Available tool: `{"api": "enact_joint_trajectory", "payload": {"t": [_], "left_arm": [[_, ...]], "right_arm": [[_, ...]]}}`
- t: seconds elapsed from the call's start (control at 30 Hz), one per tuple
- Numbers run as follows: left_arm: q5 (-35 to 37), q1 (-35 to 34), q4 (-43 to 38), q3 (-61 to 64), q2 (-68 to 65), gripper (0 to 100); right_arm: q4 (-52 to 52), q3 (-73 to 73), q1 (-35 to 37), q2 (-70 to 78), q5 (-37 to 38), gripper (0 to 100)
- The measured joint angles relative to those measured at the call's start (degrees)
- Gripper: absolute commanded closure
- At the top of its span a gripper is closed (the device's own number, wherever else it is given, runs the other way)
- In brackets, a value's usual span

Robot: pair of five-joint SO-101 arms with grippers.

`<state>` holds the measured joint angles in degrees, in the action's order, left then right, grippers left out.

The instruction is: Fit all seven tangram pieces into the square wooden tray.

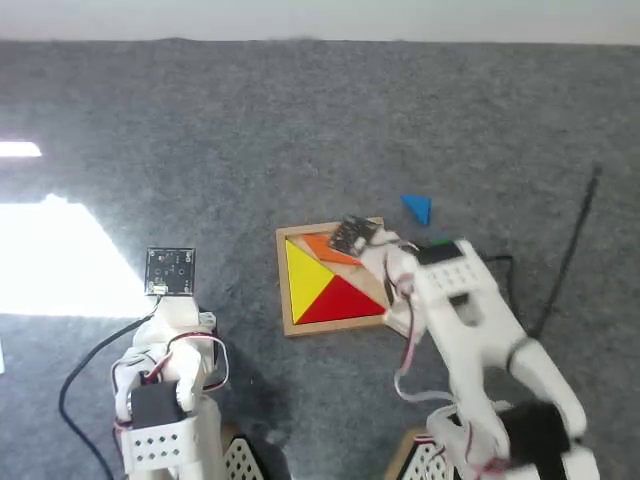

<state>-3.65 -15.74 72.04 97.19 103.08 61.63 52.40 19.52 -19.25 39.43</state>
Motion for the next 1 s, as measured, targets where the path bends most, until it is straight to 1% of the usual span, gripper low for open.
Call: {"api": "enact_joint_trajectory", "payload": {"t": [0.17,0.33,0.47,0.6,0.67,0.77,0.87,1.0], "left_arm": [[0.0,0.0,0.0,0.0,0.0,99],[0.0,0.0,0.0,0.0,0.0,99],[0.0,0.0,0.0,0.0,0.0,99],[0.0,0.0,0.0,0.0,0.0,99],[0.0,0.0,0.0,0.0,0.0,99],[0.0,0.0,0.0,0.0,0.0,99],[0.0,0.0,0.0,0.0,0.0,99],[0.0,0.0,0.0,0.0,0.0,99]], "right_arm": [[-1.8,3.1,-4.4,-3.2,2.5,84.0],[-3.3,3.1,-9.6,-1.8,3.0,84.1],[-2.3,3.1,-14.2,-3.2,3.0,84.1],[4.7,3.3,-12.7,-12.1,2.7,84.1],[8.7,3.8,-10.2,-18.2,1.4,84.1],[12.6,5.6,-8.8,-24.8,-0.2,83.9],[12.2,6.6,-8.7,-24.2,-0.5,84.0],[7.7,6.5,-8.0,-16.1,-0.6,84.0]]}}
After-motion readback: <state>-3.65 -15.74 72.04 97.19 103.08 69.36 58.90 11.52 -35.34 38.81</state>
